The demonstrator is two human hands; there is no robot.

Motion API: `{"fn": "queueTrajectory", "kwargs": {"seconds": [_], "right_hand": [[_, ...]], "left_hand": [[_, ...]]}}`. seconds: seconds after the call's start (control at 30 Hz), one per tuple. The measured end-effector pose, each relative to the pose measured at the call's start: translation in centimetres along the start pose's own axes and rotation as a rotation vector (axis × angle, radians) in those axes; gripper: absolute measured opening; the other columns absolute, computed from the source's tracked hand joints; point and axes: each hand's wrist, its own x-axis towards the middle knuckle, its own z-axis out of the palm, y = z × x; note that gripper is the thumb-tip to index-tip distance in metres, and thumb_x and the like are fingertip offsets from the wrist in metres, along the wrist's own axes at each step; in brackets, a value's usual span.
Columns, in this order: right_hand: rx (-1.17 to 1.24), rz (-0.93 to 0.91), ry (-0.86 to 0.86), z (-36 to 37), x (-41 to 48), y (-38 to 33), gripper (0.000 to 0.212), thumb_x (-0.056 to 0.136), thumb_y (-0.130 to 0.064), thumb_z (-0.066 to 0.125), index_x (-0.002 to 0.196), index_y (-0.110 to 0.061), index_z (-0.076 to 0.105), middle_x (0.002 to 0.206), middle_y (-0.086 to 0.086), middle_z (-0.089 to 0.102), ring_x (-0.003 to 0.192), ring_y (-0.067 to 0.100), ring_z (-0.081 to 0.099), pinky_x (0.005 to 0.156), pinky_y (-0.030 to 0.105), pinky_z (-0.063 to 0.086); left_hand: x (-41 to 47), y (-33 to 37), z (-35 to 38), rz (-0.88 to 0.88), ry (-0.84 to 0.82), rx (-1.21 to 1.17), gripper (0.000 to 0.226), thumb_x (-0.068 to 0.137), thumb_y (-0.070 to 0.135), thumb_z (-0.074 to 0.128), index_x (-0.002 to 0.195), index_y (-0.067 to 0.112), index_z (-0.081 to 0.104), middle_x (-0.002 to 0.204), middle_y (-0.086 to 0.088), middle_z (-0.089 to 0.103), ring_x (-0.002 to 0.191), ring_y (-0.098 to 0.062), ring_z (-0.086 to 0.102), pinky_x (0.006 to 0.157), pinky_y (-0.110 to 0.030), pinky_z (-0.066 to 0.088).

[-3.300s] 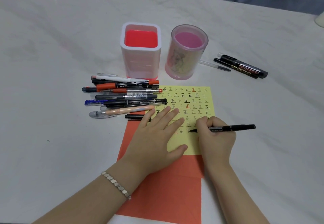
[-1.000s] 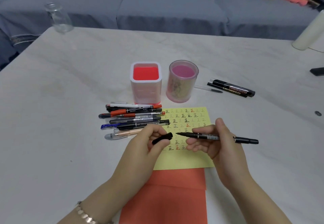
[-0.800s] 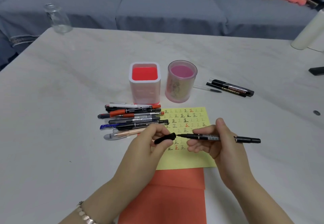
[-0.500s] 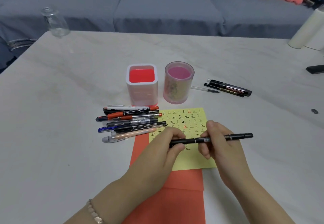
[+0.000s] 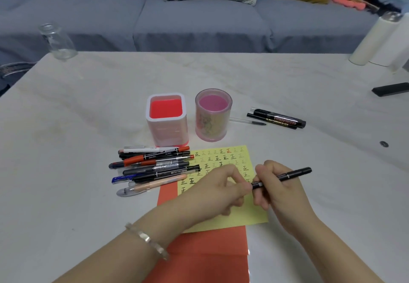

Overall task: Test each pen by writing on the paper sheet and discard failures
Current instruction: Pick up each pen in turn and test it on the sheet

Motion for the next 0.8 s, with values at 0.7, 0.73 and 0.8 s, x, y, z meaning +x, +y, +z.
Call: {"fn": "queueTrajectory", "kwargs": {"seconds": [0.7, 0.73, 0.8], "right_hand": [[-1.503, -0.215, 0.008, 0.0, 16.7, 1.7, 0.032, 0.087, 0.0, 0.041, 0.112, -0.005, 0.06, 0.11, 0.018, 0.061, 0.103, 0.035, 0.056, 0.076, 0.038, 0.048], [-1.493, -0.211, 0.003, -0.2, 16.4, 1.9, 0.03, 0.086, -0.002, 0.044, 0.109, -0.005, 0.062, 0.108, 0.017, 0.061, 0.101, 0.035, 0.056, 0.073, 0.037, 0.047], [-1.428, -0.201, -0.003, -1.0, 15.3, 2.0, 0.026, 0.084, -0.006, 0.049, 0.105, -0.007, 0.064, 0.105, 0.014, 0.06, 0.096, 0.034, 0.056, 0.065, 0.034, 0.043]], "left_hand": [[-3.7, -8.3, -9.2, 0.218, 0.957, 1.043, 0.029, 0.082, 0.03, 0.039, 0.081, 0.015, 0.064, 0.086, -0.003, 0.059, 0.073, -0.026, 0.054, 0.067, -0.031, 0.035], [-3.9, -8.6, -9.6, 0.21, 0.985, 1.054, 0.029, 0.083, 0.029, 0.039, 0.081, 0.015, 0.064, 0.086, -0.003, 0.06, 0.073, -0.026, 0.054, 0.068, -0.03, 0.033], [-4.0, -9.0, -10.3, 0.178, 1.027, 1.065, 0.03, 0.083, 0.03, 0.038, 0.082, 0.016, 0.065, 0.087, -0.004, 0.059, 0.075, -0.027, 0.053, 0.07, -0.031, 0.029]]}}
